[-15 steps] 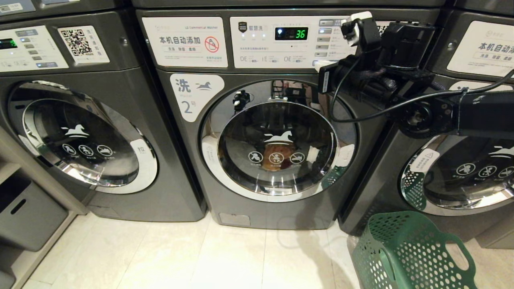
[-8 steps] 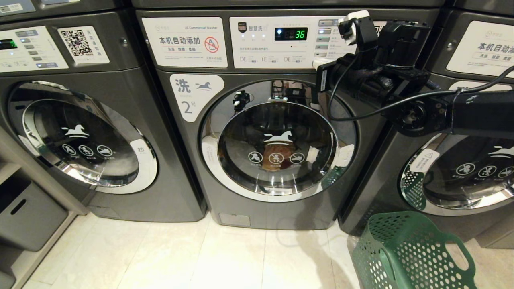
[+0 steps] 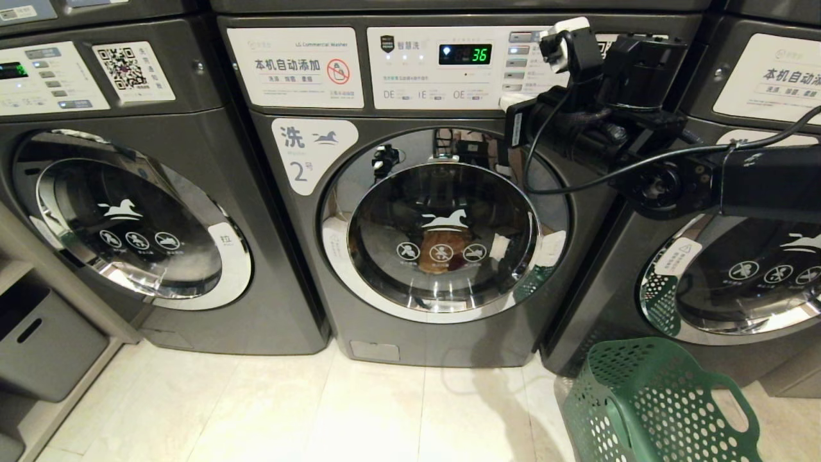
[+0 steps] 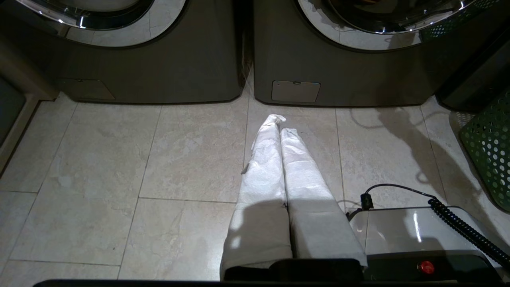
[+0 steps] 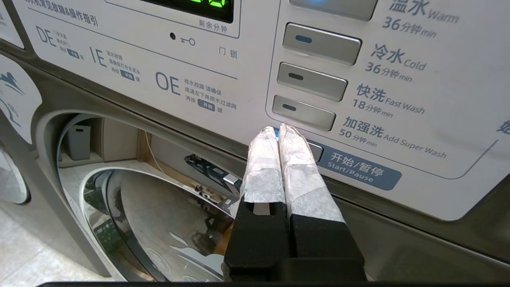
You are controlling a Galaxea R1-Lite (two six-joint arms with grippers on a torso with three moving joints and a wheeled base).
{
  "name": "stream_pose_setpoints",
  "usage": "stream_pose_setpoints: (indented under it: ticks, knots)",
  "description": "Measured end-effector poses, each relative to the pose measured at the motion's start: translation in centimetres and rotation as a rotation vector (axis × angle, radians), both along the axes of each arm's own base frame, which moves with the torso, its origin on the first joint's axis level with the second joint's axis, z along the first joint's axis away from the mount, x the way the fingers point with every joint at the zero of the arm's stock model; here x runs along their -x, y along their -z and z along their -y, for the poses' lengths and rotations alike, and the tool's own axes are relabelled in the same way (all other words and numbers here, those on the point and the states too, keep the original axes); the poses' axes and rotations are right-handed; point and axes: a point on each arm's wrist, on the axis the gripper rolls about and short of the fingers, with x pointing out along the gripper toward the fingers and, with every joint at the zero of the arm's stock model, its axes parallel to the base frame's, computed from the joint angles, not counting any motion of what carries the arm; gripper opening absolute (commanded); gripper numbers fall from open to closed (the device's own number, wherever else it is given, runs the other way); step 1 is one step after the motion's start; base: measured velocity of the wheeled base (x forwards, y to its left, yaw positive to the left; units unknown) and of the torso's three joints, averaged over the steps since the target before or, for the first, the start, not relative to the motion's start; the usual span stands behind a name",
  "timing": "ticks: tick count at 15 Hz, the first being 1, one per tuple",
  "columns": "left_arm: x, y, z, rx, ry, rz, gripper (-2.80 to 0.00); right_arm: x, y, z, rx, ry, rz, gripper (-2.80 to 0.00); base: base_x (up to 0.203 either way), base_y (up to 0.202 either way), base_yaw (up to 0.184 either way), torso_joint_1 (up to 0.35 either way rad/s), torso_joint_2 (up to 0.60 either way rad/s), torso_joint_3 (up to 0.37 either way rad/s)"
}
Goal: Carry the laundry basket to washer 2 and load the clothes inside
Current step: Press the washing machine switch
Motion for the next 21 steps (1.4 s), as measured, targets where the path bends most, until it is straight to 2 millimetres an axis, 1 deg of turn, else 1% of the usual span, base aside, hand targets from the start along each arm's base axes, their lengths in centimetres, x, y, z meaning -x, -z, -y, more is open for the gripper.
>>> stream_pose_setpoints:
  ticks: [6, 17, 21]
  knots:
    - [0.00, 0.00, 0.00, 0.000, 0.000, 0.000, -2.80, -0.01, 0.11, 0.30, 0.017, 0.014, -0.001, -2.80, 0.000, 0.000, 0.000, 0.000, 0.00, 0.000]
    - [0.00, 0.00, 0.00, 0.000, 0.000, 0.000, -2.80, 0.49, -0.79, 0.55, 0.008, 0.016, 0.022, -2.80, 0.000, 0.000, 0.000, 0.000, 0.00, 0.000]
    - [0.00, 0.00, 0.00, 0.000, 0.000, 0.000, -2.80, 0.44, -0.61, 0.54, 0.011, 0.017, 0.016, -2.80, 0.000, 0.000, 0.000, 0.000, 0.00, 0.000]
